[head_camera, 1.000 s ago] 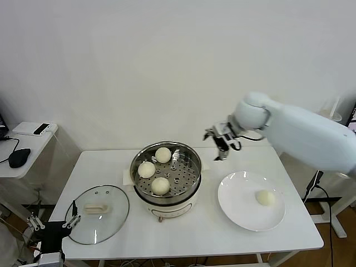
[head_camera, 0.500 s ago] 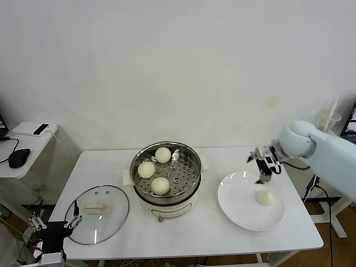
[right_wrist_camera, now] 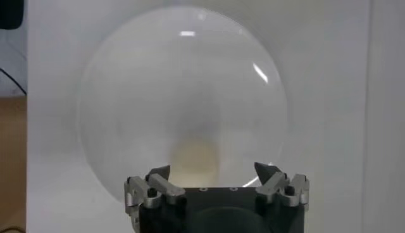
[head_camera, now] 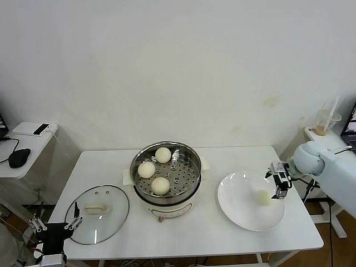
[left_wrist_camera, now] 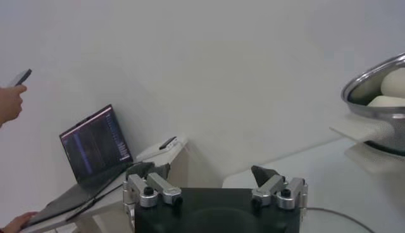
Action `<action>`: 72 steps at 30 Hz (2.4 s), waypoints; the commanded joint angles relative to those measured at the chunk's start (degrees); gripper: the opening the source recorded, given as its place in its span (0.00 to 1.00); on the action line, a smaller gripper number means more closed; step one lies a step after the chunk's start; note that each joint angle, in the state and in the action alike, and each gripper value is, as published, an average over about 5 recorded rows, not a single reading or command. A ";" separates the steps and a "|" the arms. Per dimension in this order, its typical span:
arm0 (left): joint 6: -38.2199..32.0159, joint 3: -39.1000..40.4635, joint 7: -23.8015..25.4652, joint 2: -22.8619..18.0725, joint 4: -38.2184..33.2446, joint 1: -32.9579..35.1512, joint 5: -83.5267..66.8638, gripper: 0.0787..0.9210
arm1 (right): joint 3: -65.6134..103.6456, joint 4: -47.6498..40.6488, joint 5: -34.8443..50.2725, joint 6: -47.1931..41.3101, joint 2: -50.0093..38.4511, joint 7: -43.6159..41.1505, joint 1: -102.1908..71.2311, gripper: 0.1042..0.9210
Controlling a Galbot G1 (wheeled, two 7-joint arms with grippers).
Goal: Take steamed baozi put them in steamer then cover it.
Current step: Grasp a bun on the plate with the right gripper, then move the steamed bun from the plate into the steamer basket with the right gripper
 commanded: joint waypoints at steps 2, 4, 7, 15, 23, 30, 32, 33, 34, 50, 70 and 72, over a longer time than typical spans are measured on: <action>-0.01 -0.06 0.01 0.02 0.28 -0.13 -0.01 0.88 | 4.05 -7.56 -3.73 0.85 4.48 0.21 -4.93 0.88; -0.01 -0.07 0.01 -0.02 0.39 -0.15 -0.01 0.88 | 3.85 -7.92 -3.73 0.79 5.30 0.18 -4.87 0.88; -0.01 -0.15 0.02 -0.04 0.48 -0.17 -0.04 0.88 | 3.59 -8.29 -3.95 0.62 6.27 0.08 -4.97 0.88; -0.02 -0.25 -0.04 -0.25 0.54 -0.05 -0.19 0.88 | 3.57 -9.17 -5.01 0.44 7.25 0.00 -5.54 0.88; 0.03 -0.25 -0.02 -0.36 0.44 0.02 -0.25 0.88 | 3.88 -10.23 -6.20 0.37 8.24 0.18 -6.29 0.81; 0.02 -0.21 -0.02 -0.44 0.47 -0.06 -0.21 0.88 | 3.90 -10.44 -6.64 0.42 7.96 0.09 -6.55 0.75; 0.01 -0.19 -0.04 -0.46 0.43 -0.09 -0.22 0.88 | 3.88 -10.36 -6.56 0.48 7.88 -0.07 -6.43 0.72; 0.01 -0.20 -0.05 -0.47 0.42 -0.09 -0.23 0.88 | 3.88 -10.29 -6.50 0.50 7.84 -0.13 -6.36 0.70; 0.00 -0.21 -0.06 -0.46 0.41 -0.09 -0.23 0.88 | 3.90 -10.20 -6.42 0.51 7.79 -0.17 -6.26 0.68; 0.05 -0.01 -0.10 -0.33 -0.54 -0.02 -0.22 0.88 | -2.33 -2.64 0.94 -1.58 3.00 -1.77 7.14 0.59; 0.09 0.54 -0.13 -0.35 -0.63 0.02 -0.17 0.88 | -25.47 9.20 28.40 -14.16 18.29 5.35 42.38 0.61; 0.10 0.40 -0.13 -0.31 -0.58 -0.06 -0.19 0.88 | -26.14 8.92 30.16 -15.54 20.51 6.68 42.15 0.61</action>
